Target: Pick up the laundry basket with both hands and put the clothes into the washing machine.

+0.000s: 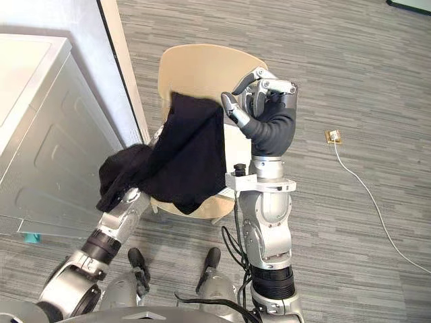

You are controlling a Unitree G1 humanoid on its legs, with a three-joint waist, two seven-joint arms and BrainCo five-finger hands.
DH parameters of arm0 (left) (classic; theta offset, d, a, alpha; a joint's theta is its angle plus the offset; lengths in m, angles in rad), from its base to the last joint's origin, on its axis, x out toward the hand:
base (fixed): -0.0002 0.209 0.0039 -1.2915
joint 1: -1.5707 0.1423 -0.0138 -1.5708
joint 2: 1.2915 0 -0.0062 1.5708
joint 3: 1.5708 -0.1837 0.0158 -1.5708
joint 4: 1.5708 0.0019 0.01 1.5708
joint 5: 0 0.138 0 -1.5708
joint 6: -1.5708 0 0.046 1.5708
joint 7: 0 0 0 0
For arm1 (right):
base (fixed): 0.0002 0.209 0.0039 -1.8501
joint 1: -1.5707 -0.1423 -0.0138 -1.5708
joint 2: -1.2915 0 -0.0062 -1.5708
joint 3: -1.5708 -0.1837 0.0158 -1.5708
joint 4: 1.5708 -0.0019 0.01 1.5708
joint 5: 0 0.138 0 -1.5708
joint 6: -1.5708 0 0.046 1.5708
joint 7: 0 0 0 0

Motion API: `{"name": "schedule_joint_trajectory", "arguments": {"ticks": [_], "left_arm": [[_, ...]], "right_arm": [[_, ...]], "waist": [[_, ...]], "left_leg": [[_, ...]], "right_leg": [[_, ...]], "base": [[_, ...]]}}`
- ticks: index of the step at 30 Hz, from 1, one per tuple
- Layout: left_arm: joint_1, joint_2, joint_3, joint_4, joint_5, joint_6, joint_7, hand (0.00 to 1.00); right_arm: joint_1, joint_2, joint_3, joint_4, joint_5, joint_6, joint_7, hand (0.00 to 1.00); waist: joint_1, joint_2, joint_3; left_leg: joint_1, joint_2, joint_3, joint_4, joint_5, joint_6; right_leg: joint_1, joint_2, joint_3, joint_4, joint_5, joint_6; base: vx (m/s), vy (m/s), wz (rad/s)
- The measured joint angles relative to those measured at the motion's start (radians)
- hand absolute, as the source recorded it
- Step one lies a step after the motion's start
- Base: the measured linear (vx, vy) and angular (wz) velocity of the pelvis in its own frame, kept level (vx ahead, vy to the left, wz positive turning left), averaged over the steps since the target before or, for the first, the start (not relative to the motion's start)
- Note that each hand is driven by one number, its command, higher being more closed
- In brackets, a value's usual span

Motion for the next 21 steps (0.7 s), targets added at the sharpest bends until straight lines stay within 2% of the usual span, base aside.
{"name": "schedule_joint_trajectory", "arguments": {"ticks": [4,8,10,11,16,21], "left_arm": [[0.074,0.043,-0.016,-0.080,-0.054,-0.005,-0.115,0.00],[0.132,0.112,-0.102,-0.118,-0.050,-0.005,-0.240,0.00],[0.172,0.137,-0.149,-0.119,-0.028,-0.002,-0.280,0.00],[0.209,0.149,-0.183,-0.118,0.017,0.006,-0.304,0.00],[0.309,0.149,-0.231,-0.110,0.268,0.012,-0.348,0.00],[0.329,0.145,-0.223,-0.108,0.304,0.004,-0.312,0.00]], "right_arm": [[0.001,-0.001,-0.030,0.009,0.000,-0.001,0.033,1.00],[0.001,-0.006,-0.029,0.009,0.001,-0.001,0.068,1.00],[0.001,-0.009,-0.023,0.010,0.002,-0.001,0.083,1.00],[0.001,-0.013,-0.024,0.012,0.001,-0.001,0.084,1.00],[-0.021,-0.040,-0.032,0.057,-0.037,0.000,0.086,1.00],[-0.036,-0.039,-0.034,0.057,-0.038,0.000,0.080,1.00]], "waist": [[-0.002,0.007,-0.004],[0.002,0.036,-0.021],[0.000,0.047,-0.028],[0.000,0.053,-0.032],[0.001,0.055,-0.033],[0.004,0.055,-0.033]], "left_leg": [[-0.002,0.000,0.001,0.001,-0.002,0.000],[-0.005,0.000,0.000,0.004,-0.008,-0.001],[-0.006,0.000,0.000,0.005,-0.009,-0.001],[-0.006,0.000,0.000,0.005,-0.010,-0.001],[-0.008,0.001,-0.002,0.014,-0.015,0.000],[-0.008,-0.001,-0.004,0.013,-0.016,-0.001]], "right_leg": [[0.000,0.000,0.000,-0.004,0.000,-0.001],[0.001,0.000,-0.001,-0.009,0.000,0.000],[0.001,0.000,-0.002,-0.012,0.000,0.000],[0.001,0.000,-0.002,-0.013,0.000,0.000],[0.004,0.000,-0.003,-0.013,-0.001,0.001],[0.006,-0.003,-0.005,-0.012,-0.005,0.006]], "base": [[0.02,0.008,0.00],[0.04,0.019,0.00],[0.04,0.018,0.00],[0.04,0.017,0.00],[0.01,0.004,0.00],[0.00,0.000,0.00]]}}
